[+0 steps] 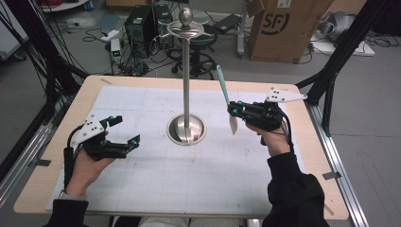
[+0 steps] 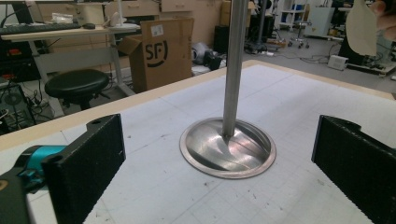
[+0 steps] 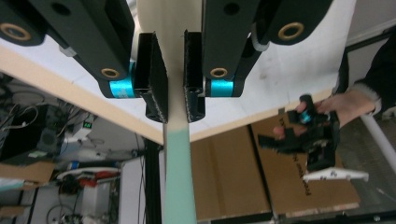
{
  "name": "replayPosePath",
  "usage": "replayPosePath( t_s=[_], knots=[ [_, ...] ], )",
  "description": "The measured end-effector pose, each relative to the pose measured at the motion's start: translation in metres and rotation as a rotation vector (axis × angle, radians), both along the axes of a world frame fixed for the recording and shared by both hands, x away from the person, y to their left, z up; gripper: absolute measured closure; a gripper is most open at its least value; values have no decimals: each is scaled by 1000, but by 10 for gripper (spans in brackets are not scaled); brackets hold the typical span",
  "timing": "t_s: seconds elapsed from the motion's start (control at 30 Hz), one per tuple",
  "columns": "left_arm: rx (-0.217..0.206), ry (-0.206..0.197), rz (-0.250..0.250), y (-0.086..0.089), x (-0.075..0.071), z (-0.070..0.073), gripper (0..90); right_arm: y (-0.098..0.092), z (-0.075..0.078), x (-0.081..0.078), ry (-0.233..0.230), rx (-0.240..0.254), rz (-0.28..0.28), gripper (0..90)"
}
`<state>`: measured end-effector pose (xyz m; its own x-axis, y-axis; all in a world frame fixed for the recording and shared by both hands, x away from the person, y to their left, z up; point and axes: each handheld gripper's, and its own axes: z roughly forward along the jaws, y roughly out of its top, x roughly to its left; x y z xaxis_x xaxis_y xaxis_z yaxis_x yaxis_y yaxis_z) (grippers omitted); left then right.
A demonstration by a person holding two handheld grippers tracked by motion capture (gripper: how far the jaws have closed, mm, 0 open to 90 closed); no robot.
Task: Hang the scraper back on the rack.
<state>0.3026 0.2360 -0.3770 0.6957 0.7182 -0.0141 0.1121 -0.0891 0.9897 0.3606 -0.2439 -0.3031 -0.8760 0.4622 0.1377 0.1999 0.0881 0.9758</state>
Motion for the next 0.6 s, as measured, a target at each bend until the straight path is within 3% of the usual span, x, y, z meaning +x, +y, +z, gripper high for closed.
replayPosePath(
  t_s=[0.6],
  knots=[
    [-9, -4, 3, 4, -1, 1, 32, 12, 45, 17, -66, 44, -20, 806]
  ],
)
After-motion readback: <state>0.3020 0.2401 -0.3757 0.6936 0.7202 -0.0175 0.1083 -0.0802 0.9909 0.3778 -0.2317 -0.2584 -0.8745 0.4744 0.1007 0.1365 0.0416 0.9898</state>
